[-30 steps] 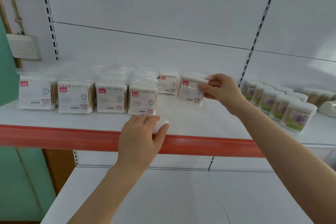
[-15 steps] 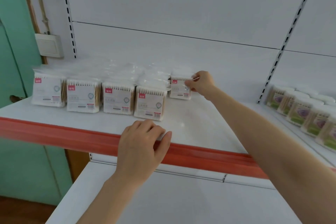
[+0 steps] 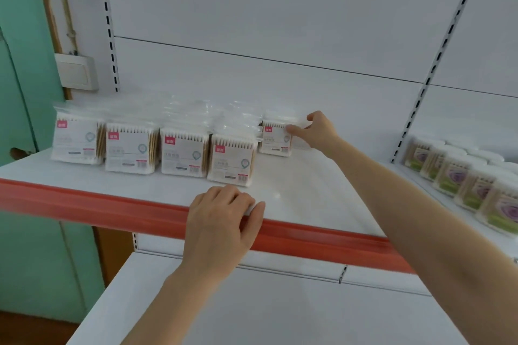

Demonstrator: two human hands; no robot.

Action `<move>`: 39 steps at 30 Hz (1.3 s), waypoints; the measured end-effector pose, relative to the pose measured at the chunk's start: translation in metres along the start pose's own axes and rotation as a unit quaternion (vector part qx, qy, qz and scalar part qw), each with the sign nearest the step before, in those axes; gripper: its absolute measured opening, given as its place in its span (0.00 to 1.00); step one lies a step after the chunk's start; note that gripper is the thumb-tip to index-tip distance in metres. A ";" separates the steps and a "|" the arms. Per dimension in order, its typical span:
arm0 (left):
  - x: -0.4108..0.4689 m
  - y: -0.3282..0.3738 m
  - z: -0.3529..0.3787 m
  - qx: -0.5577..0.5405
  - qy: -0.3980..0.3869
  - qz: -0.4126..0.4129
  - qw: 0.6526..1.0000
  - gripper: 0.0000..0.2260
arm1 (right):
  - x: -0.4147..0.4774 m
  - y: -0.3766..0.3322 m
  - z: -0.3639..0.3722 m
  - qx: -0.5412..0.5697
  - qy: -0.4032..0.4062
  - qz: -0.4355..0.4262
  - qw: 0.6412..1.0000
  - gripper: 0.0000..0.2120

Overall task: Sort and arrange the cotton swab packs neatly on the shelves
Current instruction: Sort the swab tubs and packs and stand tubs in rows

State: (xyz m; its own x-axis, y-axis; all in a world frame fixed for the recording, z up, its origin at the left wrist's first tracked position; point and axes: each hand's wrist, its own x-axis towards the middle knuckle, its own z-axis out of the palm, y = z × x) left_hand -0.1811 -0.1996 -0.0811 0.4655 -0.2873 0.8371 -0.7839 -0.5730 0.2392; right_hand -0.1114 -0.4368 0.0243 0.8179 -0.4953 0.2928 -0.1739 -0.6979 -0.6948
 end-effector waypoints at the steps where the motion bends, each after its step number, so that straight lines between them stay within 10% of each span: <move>1: 0.000 0.000 -0.001 0.001 -0.003 0.002 1.000 0.16 | -0.006 -0.002 -0.006 -0.015 0.006 -0.003 1.000 0.31; 15: -0.005 0.021 -0.011 -0.073 -0.055 0.106 0.990 0.16 | -0.154 0.021 -0.090 -0.108 0.135 -0.040 0.984 0.12; 39: -0.036 0.448 0.115 -0.316 -0.128 0.276 0.899 0.16 | -0.342 0.282 -0.444 -0.270 0.245 0.151 0.919 0.14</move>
State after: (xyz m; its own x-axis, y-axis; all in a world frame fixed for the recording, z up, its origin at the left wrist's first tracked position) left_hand -0.5019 -0.5338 -0.0610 -0.0497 -0.6079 0.7924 -0.9638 0.2373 0.1216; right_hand -0.6838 -0.6940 0.0203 0.3652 -0.7893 0.4936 -0.7068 -0.5802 -0.4048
